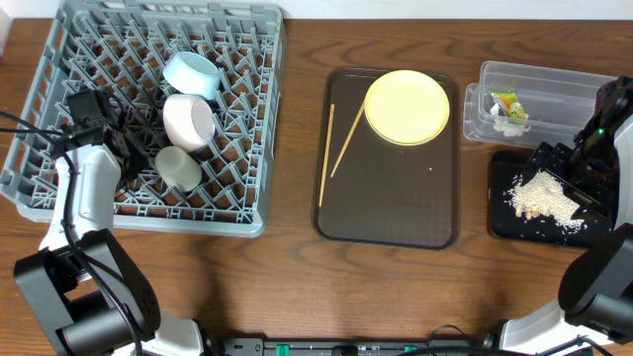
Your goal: Sort waste into correct bins and load items into the dishwasher
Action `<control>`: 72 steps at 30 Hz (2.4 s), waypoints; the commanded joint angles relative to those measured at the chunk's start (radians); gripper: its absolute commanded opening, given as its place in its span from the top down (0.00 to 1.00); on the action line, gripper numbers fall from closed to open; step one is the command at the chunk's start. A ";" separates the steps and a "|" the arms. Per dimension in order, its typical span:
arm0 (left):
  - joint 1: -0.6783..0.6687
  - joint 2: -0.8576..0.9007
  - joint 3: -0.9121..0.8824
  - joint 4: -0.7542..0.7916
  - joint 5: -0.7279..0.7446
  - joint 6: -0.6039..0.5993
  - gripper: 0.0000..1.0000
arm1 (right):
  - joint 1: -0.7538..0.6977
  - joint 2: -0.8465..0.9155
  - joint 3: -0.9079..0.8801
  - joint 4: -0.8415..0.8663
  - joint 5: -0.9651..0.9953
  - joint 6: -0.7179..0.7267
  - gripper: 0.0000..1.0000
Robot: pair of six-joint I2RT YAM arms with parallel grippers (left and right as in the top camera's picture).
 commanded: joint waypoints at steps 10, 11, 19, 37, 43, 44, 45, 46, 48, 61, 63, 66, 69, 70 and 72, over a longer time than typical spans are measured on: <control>0.004 0.026 -0.008 -0.100 -0.048 -0.006 0.94 | -0.001 -0.024 0.001 0.000 -0.004 0.006 0.01; 0.004 0.026 -0.008 -0.110 -0.055 -0.006 0.94 | -0.001 -0.024 0.001 0.000 -0.004 0.006 0.01; 0.004 0.026 -0.008 -0.135 -0.062 -0.006 0.94 | -0.001 -0.024 0.001 0.000 -0.004 0.006 0.01; 0.004 0.014 -0.008 -0.271 -0.166 -0.006 0.94 | -0.001 -0.024 0.001 0.007 -0.004 0.006 0.01; 0.004 0.014 -0.008 -0.278 -0.186 -0.006 0.94 | -0.001 -0.024 0.001 0.007 -0.004 0.006 0.01; 0.004 0.014 -0.008 -0.278 -0.193 -0.006 0.94 | -0.001 -0.024 0.001 0.007 -0.004 0.006 0.01; 0.004 0.014 -0.008 -0.278 -0.197 -0.006 0.94 | -0.001 -0.024 0.001 0.007 -0.004 0.006 0.01; 0.004 0.014 -0.008 -0.278 -0.202 -0.006 0.94 | -0.001 -0.024 0.001 0.007 -0.004 0.006 0.01; 0.004 0.014 -0.008 -0.282 -0.217 -0.006 0.94 | -0.001 -0.024 0.001 0.007 -0.004 0.006 0.01; 0.021 0.014 -0.008 -0.293 -0.208 -0.022 0.94 | -0.001 -0.024 0.001 0.012 -0.004 0.006 0.01; 0.021 0.014 -0.008 -0.290 -0.206 -0.022 0.94 | -0.001 -0.024 0.001 0.012 -0.004 0.006 0.01; 0.021 0.002 0.000 -0.285 -0.204 -0.025 0.94 | -0.001 -0.024 0.001 0.012 -0.004 0.006 0.01; 0.021 -0.029 0.011 -0.285 -0.182 -0.025 0.94 | -0.001 -0.024 0.001 0.013 -0.004 0.006 0.01; 0.021 -0.042 0.016 -0.284 -0.180 -0.025 0.94 | -0.001 -0.024 0.001 0.013 -0.004 0.006 0.01; 0.020 -0.074 0.024 -0.284 -0.172 -0.024 0.91 | -0.001 -0.024 0.001 0.014 -0.004 0.006 0.01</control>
